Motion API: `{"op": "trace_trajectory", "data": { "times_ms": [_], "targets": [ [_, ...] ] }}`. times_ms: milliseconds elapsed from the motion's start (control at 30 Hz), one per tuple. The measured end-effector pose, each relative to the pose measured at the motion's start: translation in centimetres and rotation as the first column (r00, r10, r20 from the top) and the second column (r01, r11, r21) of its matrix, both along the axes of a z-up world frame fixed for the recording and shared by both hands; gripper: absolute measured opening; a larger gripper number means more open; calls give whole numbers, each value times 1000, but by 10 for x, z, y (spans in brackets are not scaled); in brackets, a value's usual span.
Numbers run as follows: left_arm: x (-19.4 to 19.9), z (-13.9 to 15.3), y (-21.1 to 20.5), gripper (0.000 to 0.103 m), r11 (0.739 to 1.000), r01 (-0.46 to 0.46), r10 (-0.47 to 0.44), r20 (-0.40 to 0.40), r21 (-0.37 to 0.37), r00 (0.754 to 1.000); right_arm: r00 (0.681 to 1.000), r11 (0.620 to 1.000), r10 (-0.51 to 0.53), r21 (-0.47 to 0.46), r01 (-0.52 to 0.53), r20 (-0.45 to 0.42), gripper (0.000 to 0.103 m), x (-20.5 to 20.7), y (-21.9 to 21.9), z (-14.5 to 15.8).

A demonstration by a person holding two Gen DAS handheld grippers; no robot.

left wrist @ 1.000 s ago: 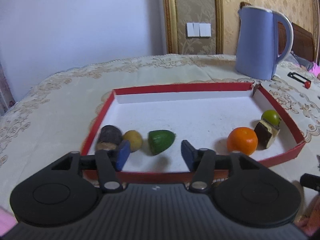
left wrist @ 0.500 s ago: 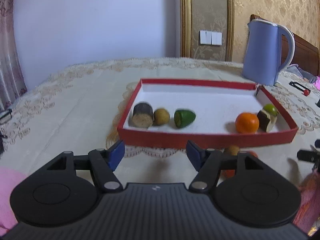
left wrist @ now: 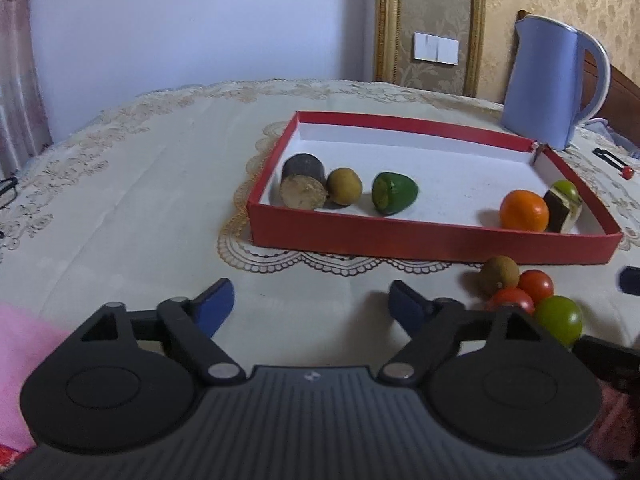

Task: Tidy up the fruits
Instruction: 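Grasp the second green tomato beside the tray with the right gripper, then carry the green tomato into the tray and open the right gripper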

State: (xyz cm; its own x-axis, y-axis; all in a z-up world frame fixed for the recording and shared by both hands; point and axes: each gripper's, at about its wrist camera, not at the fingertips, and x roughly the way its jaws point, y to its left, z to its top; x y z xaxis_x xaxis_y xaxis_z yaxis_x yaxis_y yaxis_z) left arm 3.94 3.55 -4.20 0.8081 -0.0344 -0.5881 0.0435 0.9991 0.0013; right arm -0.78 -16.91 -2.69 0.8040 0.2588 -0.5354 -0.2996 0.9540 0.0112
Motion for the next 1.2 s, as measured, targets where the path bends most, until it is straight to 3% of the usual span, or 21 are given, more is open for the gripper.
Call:
{"op": "trace_trajectory", "data": {
  "times_ms": [67,133,200,300,567,733,1000,1200],
  "targets": [
    [0,-1,-1,89,1000,0,0,-1,11,1000,1000,1000,10,-5,-10,-4,75,4,9,-1],
    [0,-1,-1,91,1000,-3,3,-5,9,1000,999,999,33,12,-33,-21,56,8,13,-3],
    [0,-1,1,93,1000,2,-2,-6,-3,1000,998,999,45,26,-44,-39,51,11,16,-6],
    [0,-1,0,95,1000,5,-5,-9,4,1000,998,998,55,16,-55,-24,34,8,22,-11],
    [1,-1,-2,99,1000,14,-14,-16,7,1000,986,999,17,-45,-10,164,33,-8,18,11],
    [0,-1,-2,99,1000,14,-14,-16,7,1000,977,995,-60,-69,76,207,33,27,7,31],
    [1,0,-3,100,1000,10,-10,-18,9,1000,986,985,-147,-82,154,81,33,122,-4,27],
    [1,-1,-2,100,1000,10,-10,-18,8,1000,981,979,-189,-84,186,-36,33,159,-8,6]
  ]
}}
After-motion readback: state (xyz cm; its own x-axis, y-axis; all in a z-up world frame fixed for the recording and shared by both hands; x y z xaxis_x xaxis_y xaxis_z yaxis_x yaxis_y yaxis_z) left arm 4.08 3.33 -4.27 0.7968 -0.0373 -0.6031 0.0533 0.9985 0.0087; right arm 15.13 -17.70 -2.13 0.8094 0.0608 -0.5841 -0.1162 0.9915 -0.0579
